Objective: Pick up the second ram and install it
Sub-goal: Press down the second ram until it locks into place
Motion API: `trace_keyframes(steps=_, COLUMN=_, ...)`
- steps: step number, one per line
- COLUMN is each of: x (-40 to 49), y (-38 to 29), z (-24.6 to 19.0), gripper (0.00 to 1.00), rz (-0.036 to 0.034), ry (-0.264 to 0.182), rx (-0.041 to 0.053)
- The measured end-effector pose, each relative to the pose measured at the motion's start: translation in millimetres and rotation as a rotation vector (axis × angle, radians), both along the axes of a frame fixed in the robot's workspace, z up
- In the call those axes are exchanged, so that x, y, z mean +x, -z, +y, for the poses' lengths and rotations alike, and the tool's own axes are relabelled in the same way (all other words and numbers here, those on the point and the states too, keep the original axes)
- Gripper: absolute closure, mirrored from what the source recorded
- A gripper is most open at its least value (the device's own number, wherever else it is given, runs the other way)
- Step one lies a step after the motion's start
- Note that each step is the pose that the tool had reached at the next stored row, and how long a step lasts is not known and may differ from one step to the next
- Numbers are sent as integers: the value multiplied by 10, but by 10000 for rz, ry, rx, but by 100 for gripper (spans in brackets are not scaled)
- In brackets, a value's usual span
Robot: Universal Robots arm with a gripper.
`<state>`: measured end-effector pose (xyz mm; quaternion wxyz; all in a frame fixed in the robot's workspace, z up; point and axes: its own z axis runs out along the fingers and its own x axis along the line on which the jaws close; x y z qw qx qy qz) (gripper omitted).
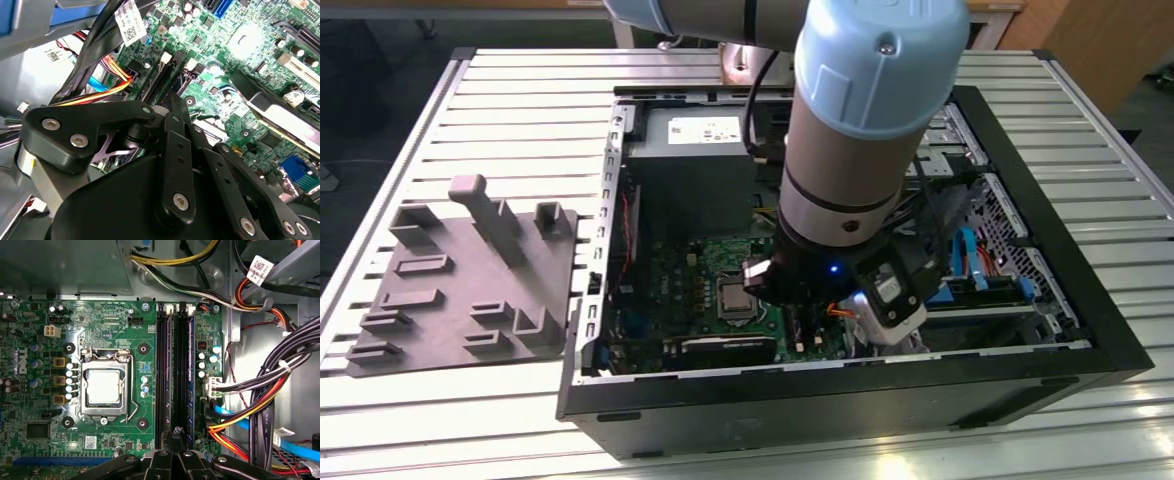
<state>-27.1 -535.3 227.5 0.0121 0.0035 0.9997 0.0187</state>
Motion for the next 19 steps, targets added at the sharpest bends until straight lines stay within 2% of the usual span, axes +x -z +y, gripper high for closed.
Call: trace_keyframes(steps=19, x=0, y=70, z=8, gripper=89, rz=2, ry=0, rx=-7)
